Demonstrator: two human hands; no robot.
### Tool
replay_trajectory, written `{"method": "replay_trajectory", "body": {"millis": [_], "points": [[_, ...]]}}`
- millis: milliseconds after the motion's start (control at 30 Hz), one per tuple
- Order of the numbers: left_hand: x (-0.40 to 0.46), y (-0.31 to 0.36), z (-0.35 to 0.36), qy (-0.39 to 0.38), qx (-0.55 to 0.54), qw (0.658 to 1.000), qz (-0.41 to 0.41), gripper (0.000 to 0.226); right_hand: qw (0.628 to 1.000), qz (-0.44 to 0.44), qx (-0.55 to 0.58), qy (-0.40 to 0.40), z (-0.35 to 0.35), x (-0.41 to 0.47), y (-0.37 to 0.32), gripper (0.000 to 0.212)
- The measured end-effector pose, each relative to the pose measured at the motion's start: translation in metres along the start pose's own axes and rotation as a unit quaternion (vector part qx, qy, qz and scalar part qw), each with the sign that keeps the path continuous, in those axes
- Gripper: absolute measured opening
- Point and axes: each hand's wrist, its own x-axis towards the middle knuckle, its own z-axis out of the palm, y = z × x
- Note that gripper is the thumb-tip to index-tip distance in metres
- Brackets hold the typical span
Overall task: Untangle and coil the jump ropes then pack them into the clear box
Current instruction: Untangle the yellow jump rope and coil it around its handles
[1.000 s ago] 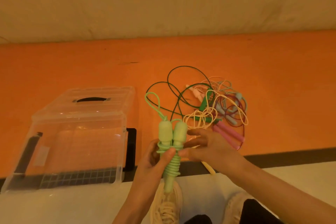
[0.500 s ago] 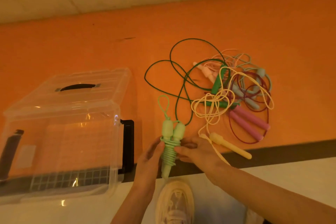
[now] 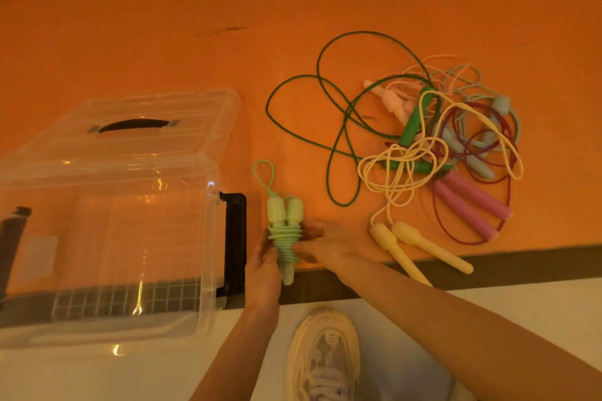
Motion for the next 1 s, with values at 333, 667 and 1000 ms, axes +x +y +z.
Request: {"method": "replay_trajectory", "body": {"millis": [333, 667, 1000], "points": [[-0.024, 0.003, 0.002, 0.027, 0.008, 0.998, 0.049, 0.052, 1.0, -0.004, -0.01, -0.007, 0.007, 0.015, 0.011, 0.031], [-0.037, -0.01, -0.004, 0.023, 0.073, 0.995, 0.071, 0.05, 0.999, 0.006, -0.035, 0.006, 0.005, 0.009, 0.023, 0.029], [-0.093, -0.004, 0.012, -0.05, 0.168, 0.958, 0.229, 0.056, 0.974, -0.151, -0.066, 0.157, -0.074, -0.058, 0.032, 0.015]]}}
